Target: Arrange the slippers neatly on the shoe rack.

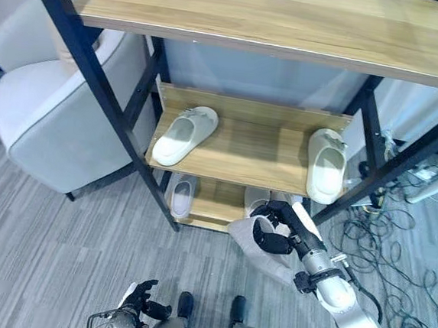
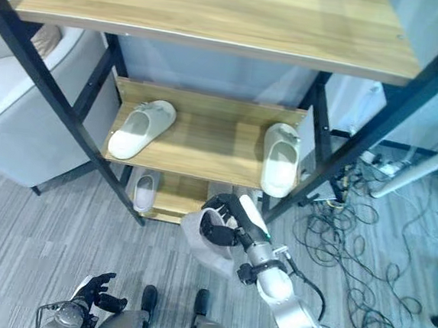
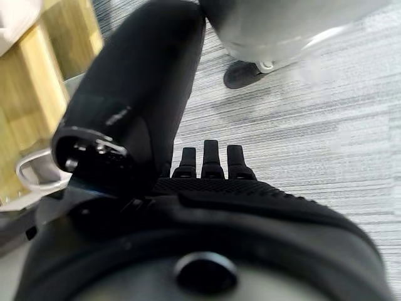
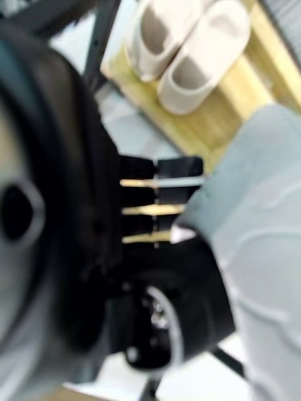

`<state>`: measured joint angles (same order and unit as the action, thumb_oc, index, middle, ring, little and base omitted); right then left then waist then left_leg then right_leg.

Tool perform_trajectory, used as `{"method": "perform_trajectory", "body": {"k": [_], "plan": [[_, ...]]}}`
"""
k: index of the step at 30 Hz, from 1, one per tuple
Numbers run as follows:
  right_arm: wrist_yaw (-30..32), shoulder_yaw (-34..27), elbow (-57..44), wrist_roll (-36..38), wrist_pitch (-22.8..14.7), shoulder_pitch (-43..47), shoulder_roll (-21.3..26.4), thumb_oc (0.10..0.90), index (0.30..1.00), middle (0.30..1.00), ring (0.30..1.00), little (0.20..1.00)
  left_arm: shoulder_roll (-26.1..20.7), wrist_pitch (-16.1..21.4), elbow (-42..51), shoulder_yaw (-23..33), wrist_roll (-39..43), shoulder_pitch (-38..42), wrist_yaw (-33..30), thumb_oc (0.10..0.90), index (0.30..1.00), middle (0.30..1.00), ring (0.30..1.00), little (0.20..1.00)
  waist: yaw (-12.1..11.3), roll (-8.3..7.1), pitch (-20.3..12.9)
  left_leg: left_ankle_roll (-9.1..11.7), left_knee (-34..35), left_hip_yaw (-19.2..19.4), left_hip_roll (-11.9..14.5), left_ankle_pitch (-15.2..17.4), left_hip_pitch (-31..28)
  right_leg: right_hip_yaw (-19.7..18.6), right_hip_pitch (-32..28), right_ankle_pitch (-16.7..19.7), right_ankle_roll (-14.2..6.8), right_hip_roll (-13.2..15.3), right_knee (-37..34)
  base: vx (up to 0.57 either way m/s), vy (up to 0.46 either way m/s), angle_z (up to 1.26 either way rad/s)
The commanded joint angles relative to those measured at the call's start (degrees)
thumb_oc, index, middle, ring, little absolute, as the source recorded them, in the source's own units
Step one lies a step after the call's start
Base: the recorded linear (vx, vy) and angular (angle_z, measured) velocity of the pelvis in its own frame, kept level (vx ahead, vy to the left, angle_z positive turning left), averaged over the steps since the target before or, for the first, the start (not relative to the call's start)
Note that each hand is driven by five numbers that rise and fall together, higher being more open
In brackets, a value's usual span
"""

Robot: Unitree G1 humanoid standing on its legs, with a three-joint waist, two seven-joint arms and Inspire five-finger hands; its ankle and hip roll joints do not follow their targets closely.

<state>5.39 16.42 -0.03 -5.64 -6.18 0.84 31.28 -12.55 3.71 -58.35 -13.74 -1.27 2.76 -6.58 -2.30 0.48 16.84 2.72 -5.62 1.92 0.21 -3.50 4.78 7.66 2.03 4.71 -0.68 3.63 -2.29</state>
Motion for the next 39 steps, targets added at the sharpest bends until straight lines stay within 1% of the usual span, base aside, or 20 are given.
{"method": "perform_trajectory", "body": {"k": [1,2,6,8,9,12,15,18,20,22,23,24,25,26,27,29,31,33,36,39], "plan": [[2.45,-3.23,-5.49,0.05,-5.11,1.82,1.29,0.4,0.3,0.3,0.3,0.3,1.6,0.28,-1.54,-2.65,-1.08,-3.05,-0.03,0.8,0.9,0.9,0.9,0.9,0.61,-1.77,-2.85,1.1,-6.7,-0.25,2.36,7.09,4.6,0.62,-3.16,-7.06,-3.22,0.0,-0.01,0.09,0.081,0.01],[2.45,-3.23,-5.5,0.05,-5.11,1.81,1.29,0.4,0.3,0.3,0.3,0.3,1.6,0.28,-1.55,-2.65,-1.08,-3.05,-0.04,0.8,0.9,0.9,0.9,0.9,0.58,-1.8,-2.82,1.11,-6.42,-0.21,2.34,6.96,4.41,0.59,-3.21,-7.07,-3.21,0.03,-0.01,0.05,0.061,-0.09],[2.86,-3.59,-4.81,0.43,-4.97,1.53,1.65,0.4,0.3,0.3,0.3,0.3,1.49,0.14,-2.36,-3.68,-2.32,-2.42,-0.28,0.8,0.9,0.9,0.9,0.9,1.05,-1.22,-3.17,2.06,-0.24,-2.23,6.07,3.32,3.43,0.51,-3.19,-8.07,-3.84,0.63,0.68,0.08,0.14,-0.05],[2.86,-3.92,-4.7,0.41,-4.78,1.48,1.96,0.4,0.3,0.3,0.3,0.3,1.49,0.13,-2.47,-3.89,-2.67,-2.23,-0.15,0.8,0.9,0.9,0.9,0.9,1.17,-0.88,-3.4,2.3,0.71,-3.2,6.11,3.18,2.88,0.26,-3.46,-8.41,-4.01,0.74,0.79,0.09,0.174,-0.04],[2.69,-4.65,-4.75,0.36,-4.89,0.76,2.12,0.4,0.3,0.3,0.3,0.3,1.67,0.1,-2.76,-4.43,-3.59,-2.24,-0.04,0.8,0.9,0.9,0.9,0.9,1.92,-0.13,-4.08,2.57,2.33,-3.42,6.21,3.07,1.68,0.39,-3.84,-8.56,-4.44,1.26,0.92,0.11,0.227,-0.03],[2.37,-4.75,-4.36,0.46,-4.19,0.94,1.36,0.4,0.3,0.3,0.3,0.3,1.18,0.08,-3.03,-4.96,-4.38,-1.62,0.23,0.8,0.9,0.9,0.9,0.9,2.33,-0.09,-4.39,1.85,2.07,-2.74,4.3,3.9,1.25,-0.74,-2.97,-7.9,-5.46,3.45,2.11,0.1,0.35,0.07],[1.69,-3.14,-3.73,-0.05,-3.87,2.1,0.12,0.4,0.3,0.3,0.3,0.3,0.65,0.07,-3.18,-4.6,-4.01,-1.3,0.01,0.8,0.9,0.9,0.9,0.9,1.7,-0.52,-3.98,0.17,1.43,-1.74,2.58,5.23,1.75,-2.33,-1.26,-7.42,-6.56,5.42,3.89,0.01,0.243,-0.06],[1.53,-1.83,-2.91,-0.9,-3.54,3.39,-0.53,0.4,0.3,0.3,0.3,0.3,0.2,0.01,-3.38,-3.91,-3.34,-1.03,-0.26,0.8,0.9,0.9,0.9,0.9,1.26,-0.8,-3.32,-0.74,1.25,-0.72,2.02,5.62,2.16,-3.17,1.34,-6.7,-7.32,6.24,6.1,-0.07,0.166,-0.31],[1.13,0.49,-1.92,-1.53,-3.49,5.06,-1.38,0.4,0.3,0.3,0.3,0.3,-0.97,0.07,-2.92,-2.79,-2.24,-0.51,-0.68,0.8,0.9,0.9,0.9,0.9,0.15,-0.9,-2.0,-1.6,1.06,0.84,2.12,5.4,3.3,-2.1,4.66,-6.3,-7.96,6.47,9.76,-0.15,0.149,-0.43],[0.68,1.32,-2.14,-1.8,-3.95,5.41,-1.55,0.4,0.3,0.3,0.3,0.3,-1.81,0.09,-2.4,-2.16,-1.72,-0.49,-0.91,0.8,0.9,0.9,0.9,0.9,0.1,-1.0,-1.6,-2.08,1.32,0.76,1.52,4.9,3.73,-3.02,6.38,-7.19,-6.96,3.48,13.33,-0.05,0.1,-0.42],[0.52,1.63,-2.34,-1.73,-4.22,5.34,-1.42,0.4,0.3,0.3,0.3,0.3,-2.14,0.31,-2.12,-2.09,-1.37,-0.35,-0.86,0.8,0.9,0.9,0.9,0.9,0.09,-1.16,-1.6,-2.26,1.71,0.64,0.84,4.69,3.79,-3.57,6.31,-7.93,-6.3,1.54,12.98,-0.02,0.062,-0.21],[0.49,1.76,-2.2,-1.63,-4.24,5.3,-1.66,0.4,0.3,0.3,0.3,0.3,-2.32,0.42,-2.05,-1.74,-1.13,-0.48,-0.87,0.8,0.9,0.9,0.9,0.9,-0.3,-1.45,-1.47,-2.3,1.87,0.64,0.39,4.83,3.7,-2.47,5.83,-8.42,-5.87,1.15,12.12,-0.01,0.025,-0.08],[0.42,1.94,-1.82,-1.69,-4.27,4.99,-1.88,0.4,0.3,0.3,0.3,0.3,-2.29,0.41,-2.23,-1.7,-1.42,-0.63,-0.84,0.8,0.9,0.9,0.9,0.9,-0.87,-1.66,-1.73,-2.24,1.82,0.84,0.11,4.85,3.98,-0.58,4.64,-8.75,-5.59,1.83,10.66,0.0,0.0,0.0],[0.4,2.6,-1.54,-1.83,-4.56,4.66,-2.01,0.4,0.3,0.3,0.3,0.3,-2.2,0.3,-2.38,-1.7,-2.01,-0.55,-1.0,0.8,0.9,0.9,0.9,0.9,-0.94,-1.85,-1.72,-2.13,1.77,0.71,-0.07,4.56,4.54,-0.13,4.21,-9.28,-4.9,1.31,9.74,-0.01,-0.04,0.0],[0.14,2.9,-1.81,-1.88,-4.7,4.11,-1.9,0.4,0.3,0.3,0.3,0.3,-2.25,0.37,-2.06,-1.65,-1.89,-0.52,-1.08,0.8,0.9,0.9,0.9,0.9,-0.57,-1.86,-1.66,-2.07,1.92,0.4,-0.2,4.63,4.31,-2.42,4.22,-9.89,-4.4,-0.13,9.81,-0.01,-0.039,0.1],[-0.22,3.29,-1.33,-1.81,-4.58,4.22,-1.81,0.4,0.3,0.3,0.3,0.3,-2.18,0.45,-1.14,-1.13,-0.87,-0.53,-1.23,0.8,0.9,0.9,0.9,0.9,-1.11,-1.94,-1.71,-2.03,1.67,0.54,-0.24,4.49,5.07,-2.64,4.2,-9.02,-4.54,0.04,9.04,-0.04,-0.027,0.26],[0.32,3.84,-0.4,-2.11,-4.65,4.66,-1.54,0.4,0.3,0.3,0.3,0.3,-1.87,0.46,-0.86,-1.59,-0.7,-0.17,-1.36,0.8,0.9,0.9,0.9,0.9,-1.55,-2.02,-1.41,-1.92,1.09,0.3,-0.17,4.47,6.49,-1.34,4.53,-9.0,-4.1,0.19,8.42,-0.09,-0.057,0.02],[0.94,4.19,0.54,-2.43,-4.33,5.52,-1.06,0.4,0.3,0.3,0.3,0.3,-1.76,0.63,0.03,-2.71,-0.34,0.89,-1.32,0.8,0.9,0.9,0.9,0.9,-1.5,-1.77,0.02,-1.51,-1.38,-0.36,-0.28,4.56,8.89,-0.64,6.37,-8.98,-3.68,0.34,9.35,-0.14,-0.063,0.13],[3.04,4.4,2.09,-3.72,-3.82,8.08,-0.46,0.4,0.3,0.3,0.3,0.3,-1.77,0.59,1.65,-4.44,0.48,2.56,-1.93,0.8,0.9,0.9,0.9,0.9,-1.26,-1.3,2.72,-1.23,-7.8,-1.29,-0.35,5.31,14.45,0.47,11.78,-9.72,-2.6,0.59,14.6,-0.15,-0.057,0.28],[5.34,3.71,2.6,-5.19,-3.28,10.72,0.25,0.4,0.3,0.3,0.3,0.3,-2.16,0.86,4.43,-5.41,2.3,3.26,-2.42,0.8,0.9,0.9,0.9,0.9,-1.49,-0.66,4.01,-1.24,-13.26,-1.85,-0.1,6.25,19.92,1.75,17.58,-11.2,-2.01,1.24,20.74,-0.11,-0.051,0.17]]}}
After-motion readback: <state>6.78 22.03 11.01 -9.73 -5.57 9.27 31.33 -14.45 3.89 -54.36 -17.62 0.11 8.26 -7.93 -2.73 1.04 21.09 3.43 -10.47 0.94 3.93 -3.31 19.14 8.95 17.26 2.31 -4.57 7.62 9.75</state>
